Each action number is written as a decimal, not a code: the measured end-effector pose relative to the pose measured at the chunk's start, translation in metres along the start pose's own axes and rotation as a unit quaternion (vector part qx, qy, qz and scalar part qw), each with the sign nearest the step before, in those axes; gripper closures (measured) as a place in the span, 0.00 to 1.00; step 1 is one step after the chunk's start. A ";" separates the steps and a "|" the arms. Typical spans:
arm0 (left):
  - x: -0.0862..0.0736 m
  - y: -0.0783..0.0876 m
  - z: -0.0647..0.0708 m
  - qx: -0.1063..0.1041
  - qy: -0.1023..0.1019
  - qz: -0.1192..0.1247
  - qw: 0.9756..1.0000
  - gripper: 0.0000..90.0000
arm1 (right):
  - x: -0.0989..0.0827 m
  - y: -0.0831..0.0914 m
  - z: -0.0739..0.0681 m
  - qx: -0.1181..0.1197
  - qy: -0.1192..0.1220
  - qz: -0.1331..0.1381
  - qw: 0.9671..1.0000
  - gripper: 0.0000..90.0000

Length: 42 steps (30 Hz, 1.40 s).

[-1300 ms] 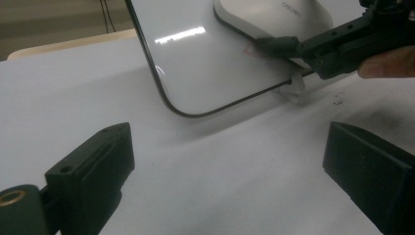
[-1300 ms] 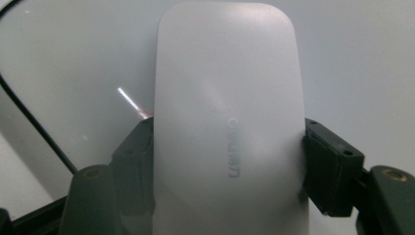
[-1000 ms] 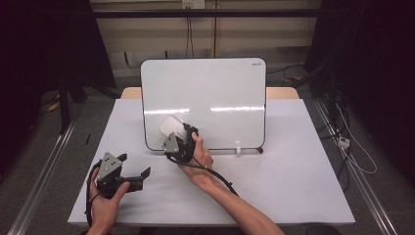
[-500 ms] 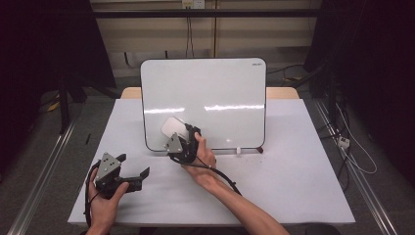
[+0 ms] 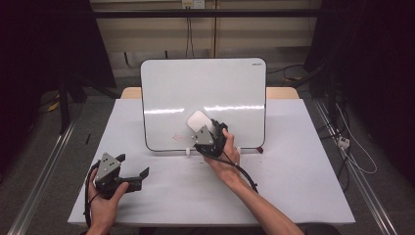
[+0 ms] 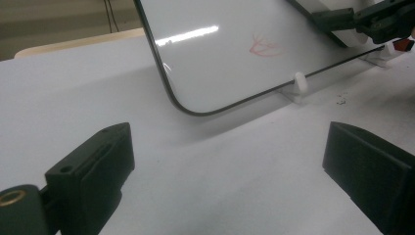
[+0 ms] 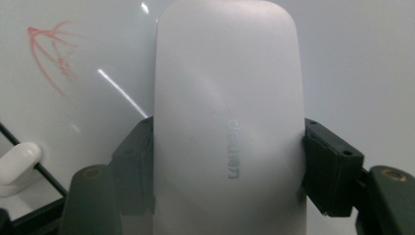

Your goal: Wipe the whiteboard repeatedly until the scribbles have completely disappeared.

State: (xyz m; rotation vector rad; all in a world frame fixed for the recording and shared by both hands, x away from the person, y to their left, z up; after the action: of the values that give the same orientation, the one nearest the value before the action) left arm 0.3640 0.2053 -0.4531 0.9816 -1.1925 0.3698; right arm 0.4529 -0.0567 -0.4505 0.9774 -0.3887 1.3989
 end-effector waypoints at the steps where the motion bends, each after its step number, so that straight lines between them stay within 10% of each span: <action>1: 0.000 0.000 0.000 0.000 -0.001 0.000 1.000 0.06 | 0.001 -0.001 0.000 -0.002 -0.001 -0.001 1.000 0.35; 18: 0.000 -0.002 0.001 -0.003 -0.004 -0.004 1.000 0.06 | 0.031 -0.012 -0.008 -0.012 -0.010 0.010 1.000 0.35; 42: 0.001 -0.001 0.001 -0.004 -0.002 0.000 1.000 0.06 | 0.053 -0.015 -0.081 0.010 0.073 0.031 0.997 0.35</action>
State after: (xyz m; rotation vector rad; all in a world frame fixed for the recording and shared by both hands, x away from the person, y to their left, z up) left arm 0.3639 0.2037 -0.4529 0.9761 -1.1958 0.3627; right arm 0.4522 0.0406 -0.4626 0.8792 -0.2989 1.5226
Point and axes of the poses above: each handheld gripper's, and its own axes: y roughly backward along the jaws, x roughly out of its top, z roughly to its right, the point moved 6 cm from there along -y, roughly forward along the jaws, and after that the axes turned 4 degrees about -x, right-handed, at the moved point
